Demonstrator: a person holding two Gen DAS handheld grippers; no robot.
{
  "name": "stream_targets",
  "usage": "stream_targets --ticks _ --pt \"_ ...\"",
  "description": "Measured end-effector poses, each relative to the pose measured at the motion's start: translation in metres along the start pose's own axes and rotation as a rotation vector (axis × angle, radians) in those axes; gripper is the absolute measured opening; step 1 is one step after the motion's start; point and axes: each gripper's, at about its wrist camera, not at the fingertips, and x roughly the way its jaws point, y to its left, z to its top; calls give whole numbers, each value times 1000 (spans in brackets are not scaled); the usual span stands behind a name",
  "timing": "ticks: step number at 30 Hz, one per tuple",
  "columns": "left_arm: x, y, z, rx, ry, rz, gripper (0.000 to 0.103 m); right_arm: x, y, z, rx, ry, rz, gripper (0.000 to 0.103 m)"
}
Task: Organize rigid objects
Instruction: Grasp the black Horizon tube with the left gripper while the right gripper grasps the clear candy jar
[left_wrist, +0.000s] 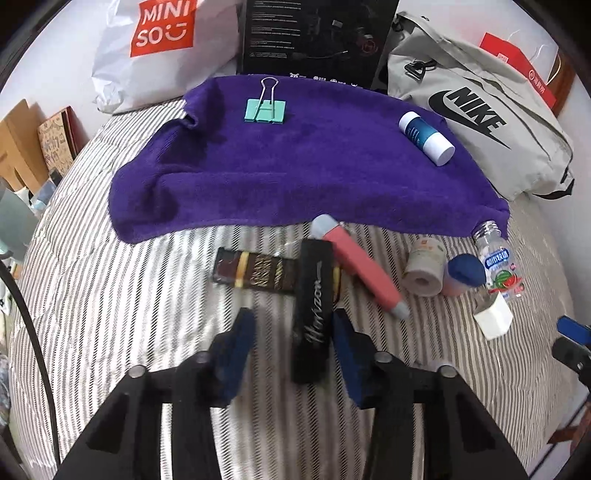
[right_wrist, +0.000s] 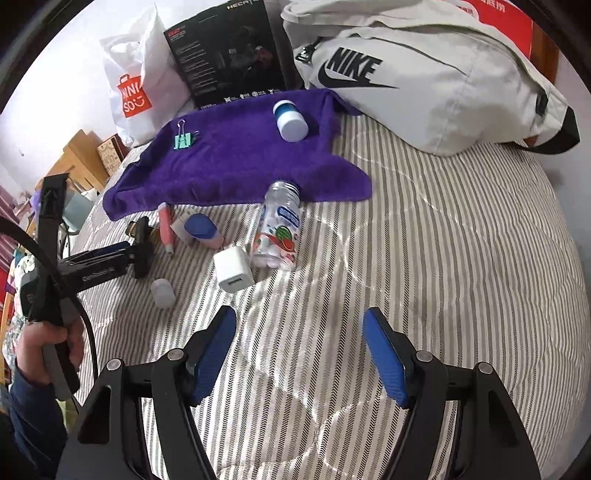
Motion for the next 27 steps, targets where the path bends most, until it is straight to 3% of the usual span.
stream_targets --ticks 3,22,24,27 --pt "-5 12 -5 3 3 0 33 6 0 -1 7 10 6 71" --pt "6 2 14 156 -24 -57 33 32 20 -4 -43 79 -3 71" --pt "6 -2 13 174 -27 -57 26 35 20 -4 -40 88 -5 71" --pt "2 3 9 158 -21 -81 24 38 22 -3 -46 97 -11 71"
